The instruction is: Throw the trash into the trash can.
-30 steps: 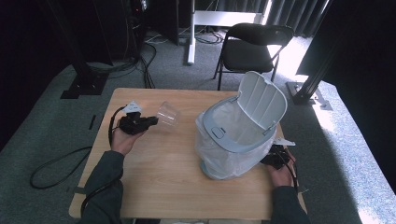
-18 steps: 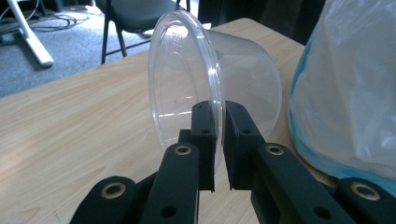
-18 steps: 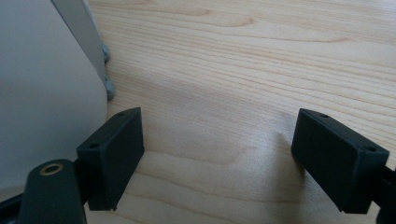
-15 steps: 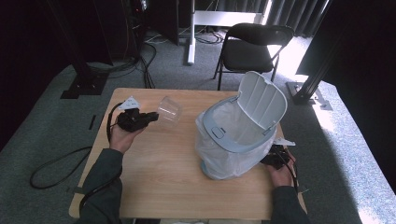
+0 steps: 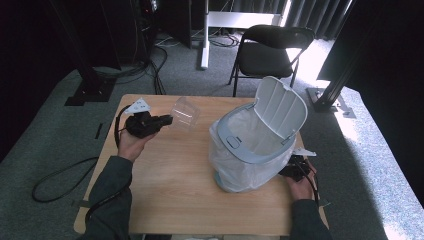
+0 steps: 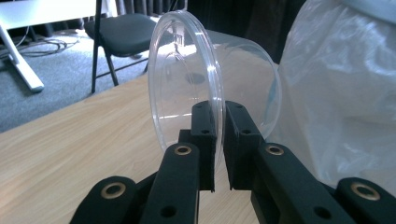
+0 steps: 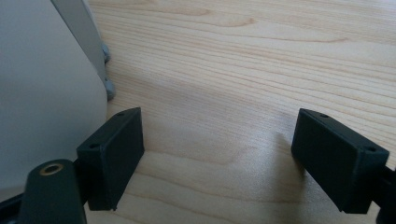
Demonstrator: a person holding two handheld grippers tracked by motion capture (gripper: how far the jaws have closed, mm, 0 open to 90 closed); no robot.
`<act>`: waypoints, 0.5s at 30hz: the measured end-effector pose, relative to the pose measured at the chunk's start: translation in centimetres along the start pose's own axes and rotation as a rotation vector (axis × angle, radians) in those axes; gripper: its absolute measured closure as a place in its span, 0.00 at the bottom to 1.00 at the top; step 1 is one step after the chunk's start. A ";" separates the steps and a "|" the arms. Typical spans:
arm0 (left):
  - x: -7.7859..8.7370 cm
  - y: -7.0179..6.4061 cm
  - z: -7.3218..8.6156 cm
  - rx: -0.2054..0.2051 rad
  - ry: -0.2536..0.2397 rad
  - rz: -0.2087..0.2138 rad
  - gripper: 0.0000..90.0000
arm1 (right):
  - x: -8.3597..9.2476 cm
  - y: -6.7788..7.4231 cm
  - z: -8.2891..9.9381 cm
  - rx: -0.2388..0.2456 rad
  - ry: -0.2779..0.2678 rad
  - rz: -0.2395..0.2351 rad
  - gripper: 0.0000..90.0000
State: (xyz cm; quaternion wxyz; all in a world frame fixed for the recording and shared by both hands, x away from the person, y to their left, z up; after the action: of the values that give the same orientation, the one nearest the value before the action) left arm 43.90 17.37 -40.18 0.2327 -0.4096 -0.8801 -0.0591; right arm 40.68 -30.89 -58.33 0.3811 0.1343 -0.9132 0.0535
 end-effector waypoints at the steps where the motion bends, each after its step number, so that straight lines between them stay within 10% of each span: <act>1: 0.1 -0.1 -0.2 -0.005 -0.001 0.001 0.93 | 0.0 0.0 0.0 0.000 0.000 0.000 0.18; 15: 0.6 -1.6 -2.4 -0.045 -0.036 0.028 0.93 | 0.0 0.0 0.0 0.000 0.000 0.000 0.18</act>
State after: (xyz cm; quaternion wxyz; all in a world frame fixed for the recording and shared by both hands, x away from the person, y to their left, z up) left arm 43.22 16.06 -37.65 0.2084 -0.4280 -0.8768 -0.0682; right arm 40.68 -30.89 -58.33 0.3811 0.1343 -0.9132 0.0536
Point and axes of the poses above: each handheld gripper's, and its own axes: x roughly backward along the jaws, z roughly out of its underside, y roughly to its left, the point moved 5 cm from there along -x, roughly forward along the jaws, and after that the axes turned 2 degrees about y, right-handed, at the moved point
